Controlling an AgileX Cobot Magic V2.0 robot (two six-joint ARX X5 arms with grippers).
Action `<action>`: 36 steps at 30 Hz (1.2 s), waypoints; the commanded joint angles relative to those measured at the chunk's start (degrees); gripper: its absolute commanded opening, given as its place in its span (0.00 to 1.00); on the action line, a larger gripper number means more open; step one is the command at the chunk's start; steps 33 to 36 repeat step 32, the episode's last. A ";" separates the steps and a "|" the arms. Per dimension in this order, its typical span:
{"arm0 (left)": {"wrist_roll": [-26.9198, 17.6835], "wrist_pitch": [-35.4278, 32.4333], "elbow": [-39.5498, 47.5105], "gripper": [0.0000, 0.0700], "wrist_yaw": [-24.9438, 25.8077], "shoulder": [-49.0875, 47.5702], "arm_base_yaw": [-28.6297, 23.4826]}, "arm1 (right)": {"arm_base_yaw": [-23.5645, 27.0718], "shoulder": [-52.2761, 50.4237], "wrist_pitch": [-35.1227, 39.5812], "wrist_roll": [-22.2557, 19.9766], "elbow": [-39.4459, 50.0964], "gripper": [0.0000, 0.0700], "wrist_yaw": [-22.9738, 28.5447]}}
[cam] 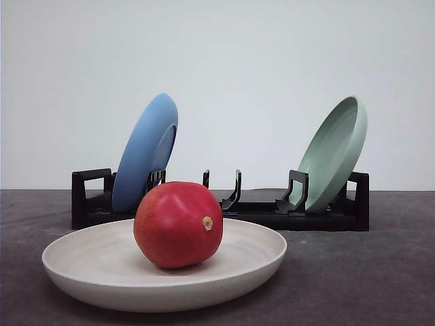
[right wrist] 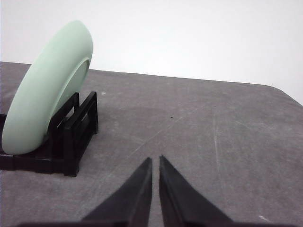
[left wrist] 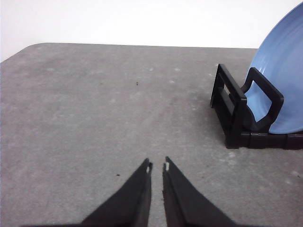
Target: Place pomegranate in white plate
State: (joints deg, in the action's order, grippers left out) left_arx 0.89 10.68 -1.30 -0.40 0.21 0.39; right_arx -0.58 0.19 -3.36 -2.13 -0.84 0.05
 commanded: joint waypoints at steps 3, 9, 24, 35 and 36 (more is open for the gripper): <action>-0.61 0.04 0.61 0.04 -0.26 0.02 -0.05 | 0.07 0.02 0.79 0.59 0.22 0.03 0.00; -0.59 0.04 0.61 0.04 -0.26 0.02 -0.05 | 0.07 0.02 0.79 0.59 0.22 0.03 0.00; -0.59 0.04 0.61 0.04 -0.26 0.02 -0.05 | 0.07 0.02 0.79 0.59 0.22 0.03 0.00; -0.59 0.04 0.61 0.04 -0.26 0.02 -0.05 | 0.07 0.02 0.79 0.59 0.22 0.03 0.00; -0.59 0.04 0.61 0.04 -0.26 0.02 -0.05 | 0.07 0.02 0.79 0.59 0.22 0.03 0.00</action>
